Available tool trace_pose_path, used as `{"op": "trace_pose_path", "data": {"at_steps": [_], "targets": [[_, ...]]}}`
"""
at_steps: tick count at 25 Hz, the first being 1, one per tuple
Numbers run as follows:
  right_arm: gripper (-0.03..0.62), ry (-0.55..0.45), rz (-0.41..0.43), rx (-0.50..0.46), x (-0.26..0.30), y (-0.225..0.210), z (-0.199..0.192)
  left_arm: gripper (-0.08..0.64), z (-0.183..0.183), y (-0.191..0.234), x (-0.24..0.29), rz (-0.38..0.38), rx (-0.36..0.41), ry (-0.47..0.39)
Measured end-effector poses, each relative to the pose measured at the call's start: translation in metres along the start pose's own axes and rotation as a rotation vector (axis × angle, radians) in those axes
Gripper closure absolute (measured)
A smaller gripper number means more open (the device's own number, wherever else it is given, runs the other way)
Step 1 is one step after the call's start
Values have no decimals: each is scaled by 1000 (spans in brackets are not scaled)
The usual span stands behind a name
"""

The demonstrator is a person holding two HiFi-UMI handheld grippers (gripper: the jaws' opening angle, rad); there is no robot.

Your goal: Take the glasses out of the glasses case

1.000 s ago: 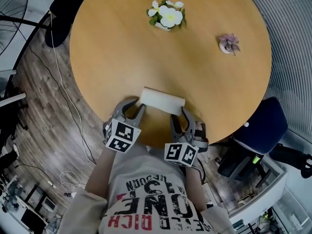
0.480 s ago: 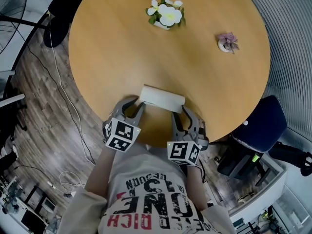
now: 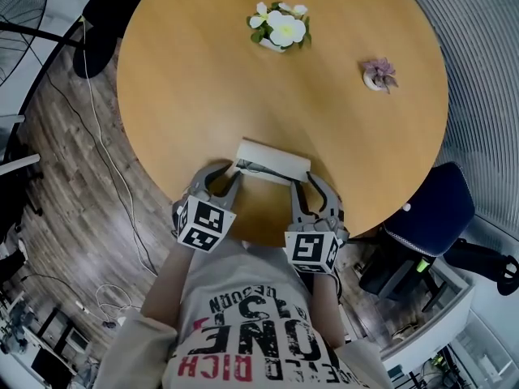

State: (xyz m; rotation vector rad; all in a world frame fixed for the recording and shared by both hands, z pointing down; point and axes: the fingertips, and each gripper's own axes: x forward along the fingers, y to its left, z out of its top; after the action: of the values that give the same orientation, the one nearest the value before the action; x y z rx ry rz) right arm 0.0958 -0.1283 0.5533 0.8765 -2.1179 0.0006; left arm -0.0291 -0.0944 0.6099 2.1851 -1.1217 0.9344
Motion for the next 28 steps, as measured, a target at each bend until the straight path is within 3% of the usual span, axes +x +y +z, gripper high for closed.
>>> {"op": "trace_pose_path", "data": {"at_steps": [13, 28], "targets": [[479, -48, 8, 172, 11, -22, 8, 465, 0, 0, 1, -18, -38, -9], [497, -45, -12, 260, 32, -47, 10, 465, -1, -1, 1, -35, -60, -13]]}}
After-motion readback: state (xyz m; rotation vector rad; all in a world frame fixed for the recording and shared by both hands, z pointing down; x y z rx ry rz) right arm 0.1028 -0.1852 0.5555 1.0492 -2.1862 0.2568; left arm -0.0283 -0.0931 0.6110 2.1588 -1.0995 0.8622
